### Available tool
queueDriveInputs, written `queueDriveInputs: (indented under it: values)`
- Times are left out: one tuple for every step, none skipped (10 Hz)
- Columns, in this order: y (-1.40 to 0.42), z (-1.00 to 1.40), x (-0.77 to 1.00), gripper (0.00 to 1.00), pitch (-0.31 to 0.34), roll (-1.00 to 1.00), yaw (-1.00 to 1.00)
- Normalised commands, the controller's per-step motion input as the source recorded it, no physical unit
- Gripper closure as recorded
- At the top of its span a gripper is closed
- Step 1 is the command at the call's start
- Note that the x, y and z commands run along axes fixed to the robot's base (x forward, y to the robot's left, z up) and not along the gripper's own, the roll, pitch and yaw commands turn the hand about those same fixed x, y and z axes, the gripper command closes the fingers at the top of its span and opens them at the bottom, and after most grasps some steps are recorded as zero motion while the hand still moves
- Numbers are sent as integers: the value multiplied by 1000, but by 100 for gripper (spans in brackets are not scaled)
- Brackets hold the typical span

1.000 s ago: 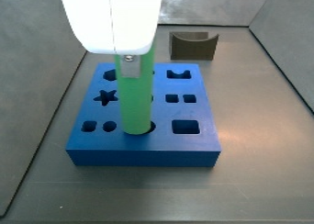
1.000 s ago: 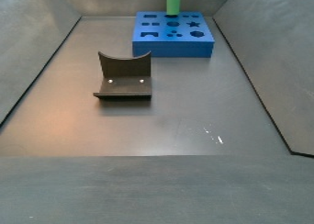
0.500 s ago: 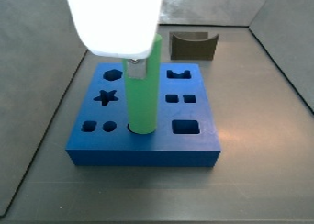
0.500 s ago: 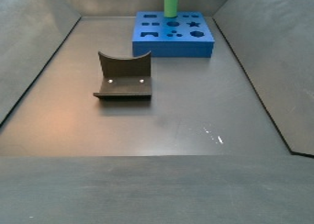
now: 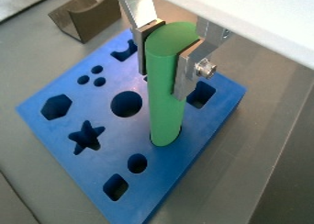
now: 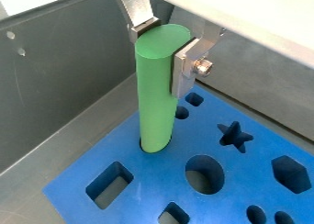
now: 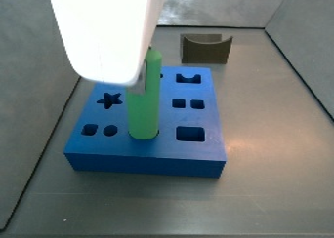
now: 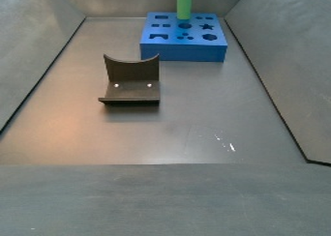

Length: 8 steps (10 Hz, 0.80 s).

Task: Insert the oval object.

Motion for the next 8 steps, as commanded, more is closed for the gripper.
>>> queueDriveInputs:
  values:
    - [0,-460,91,100,0,0,-34]
    - [0,-437,91,100,0,0,-46]
    - [0,-369,60,100,0,0,-49]
    - [0,-357,0,100,-27,0,-46]
    - [0,-329,0,100,-71,0,-46]
    - [0,-340,-117,100,-137,-13,0]
    - [0,-74,-3,100,-73,-57,0]
    - [0,0,0,100,0,0,0]
